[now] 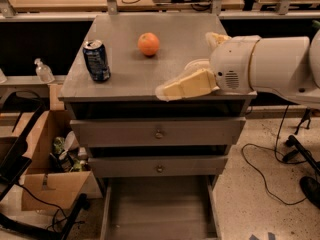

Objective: Place pepsi can into bottom drawer

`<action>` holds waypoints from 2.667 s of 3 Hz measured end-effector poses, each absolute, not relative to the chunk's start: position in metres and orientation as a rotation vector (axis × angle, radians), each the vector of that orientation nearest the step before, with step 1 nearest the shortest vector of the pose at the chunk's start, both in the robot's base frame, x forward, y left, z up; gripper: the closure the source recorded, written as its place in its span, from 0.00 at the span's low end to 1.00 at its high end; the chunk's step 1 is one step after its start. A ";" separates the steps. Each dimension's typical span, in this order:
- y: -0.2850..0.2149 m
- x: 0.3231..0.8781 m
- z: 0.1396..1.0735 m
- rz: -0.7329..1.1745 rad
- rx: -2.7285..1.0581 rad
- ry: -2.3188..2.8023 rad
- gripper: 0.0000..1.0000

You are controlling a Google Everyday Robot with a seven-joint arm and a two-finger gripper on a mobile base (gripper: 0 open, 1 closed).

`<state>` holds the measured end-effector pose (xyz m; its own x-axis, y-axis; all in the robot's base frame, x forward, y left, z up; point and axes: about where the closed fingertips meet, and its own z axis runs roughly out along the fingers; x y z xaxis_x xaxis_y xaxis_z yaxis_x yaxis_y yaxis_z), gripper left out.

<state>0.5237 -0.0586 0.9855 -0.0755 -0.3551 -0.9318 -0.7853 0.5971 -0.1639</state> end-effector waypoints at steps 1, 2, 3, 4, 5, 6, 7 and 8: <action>-0.059 0.524 0.986 0.466 -0.956 1.674 0.00; -0.046 0.553 0.981 0.481 -0.893 1.655 0.00; 0.000 0.624 0.961 0.592 -0.757 1.574 0.00; 0.036 0.660 0.954 0.651 -0.727 1.520 0.00; 0.089 0.674 0.944 0.622 -0.783 1.529 0.00; 0.120 0.667 0.951 0.500 -0.874 1.554 0.00; 0.135 0.670 0.948 0.465 -0.911 1.571 0.00; 0.137 0.673 0.948 0.470 -0.911 1.569 0.00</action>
Offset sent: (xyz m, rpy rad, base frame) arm 0.1063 0.0351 -0.0227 0.1945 -0.0356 -0.1159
